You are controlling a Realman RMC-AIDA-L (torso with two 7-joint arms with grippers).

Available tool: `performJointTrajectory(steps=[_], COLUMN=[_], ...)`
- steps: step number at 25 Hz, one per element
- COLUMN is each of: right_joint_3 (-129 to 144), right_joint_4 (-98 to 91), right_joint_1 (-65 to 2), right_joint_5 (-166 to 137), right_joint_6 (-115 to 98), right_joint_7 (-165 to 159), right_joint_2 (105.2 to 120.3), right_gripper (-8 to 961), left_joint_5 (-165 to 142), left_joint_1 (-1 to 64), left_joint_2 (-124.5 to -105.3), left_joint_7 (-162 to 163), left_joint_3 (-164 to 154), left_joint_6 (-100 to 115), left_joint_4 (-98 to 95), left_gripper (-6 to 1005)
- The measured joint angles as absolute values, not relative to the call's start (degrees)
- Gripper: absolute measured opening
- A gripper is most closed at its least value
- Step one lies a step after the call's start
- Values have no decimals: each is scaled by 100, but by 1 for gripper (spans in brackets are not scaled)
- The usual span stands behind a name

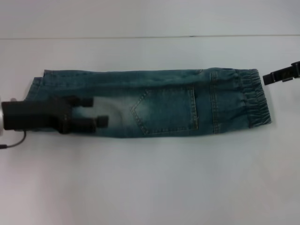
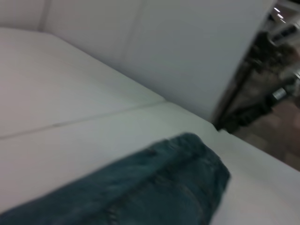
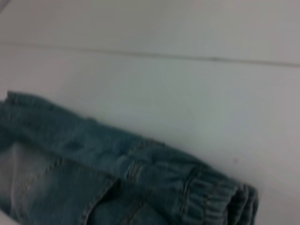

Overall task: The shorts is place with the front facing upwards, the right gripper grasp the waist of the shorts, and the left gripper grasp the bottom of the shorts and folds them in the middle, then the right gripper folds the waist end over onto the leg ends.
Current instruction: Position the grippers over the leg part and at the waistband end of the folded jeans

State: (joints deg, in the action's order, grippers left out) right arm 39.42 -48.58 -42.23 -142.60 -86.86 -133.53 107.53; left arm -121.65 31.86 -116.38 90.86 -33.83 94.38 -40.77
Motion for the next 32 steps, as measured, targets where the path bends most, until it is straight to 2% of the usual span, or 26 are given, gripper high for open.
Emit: performJointTrajectory(steps=[7, 13, 32], right_joint_3=[4177, 4417, 4734], right_joint_4=[-4775, -4643, -4258], right_joint_1=[-4408, -4436, -4870], right_joint_5=[-14898, -14956, -14740], right_joint_6=[-8825, -8478, -8022], right_joint_7=[-13651, -13667, -13605], right_joint_2=[10853, 11008, 11111], right_gripper=[778, 779, 778], left_joint_5=[-12173, -12173, -12172], left_joint_1=[3200, 3240, 3228], left_joint_2=[-11721, -11725, -11775], left_joint_7=[8989, 8986, 9031], left_joint_3=[-3947, -3988, -3999], left_joint_6=[9325, 9238, 9010], left_joint_4=[-4057, -4048, -4024], left_gripper=[938, 939, 939])
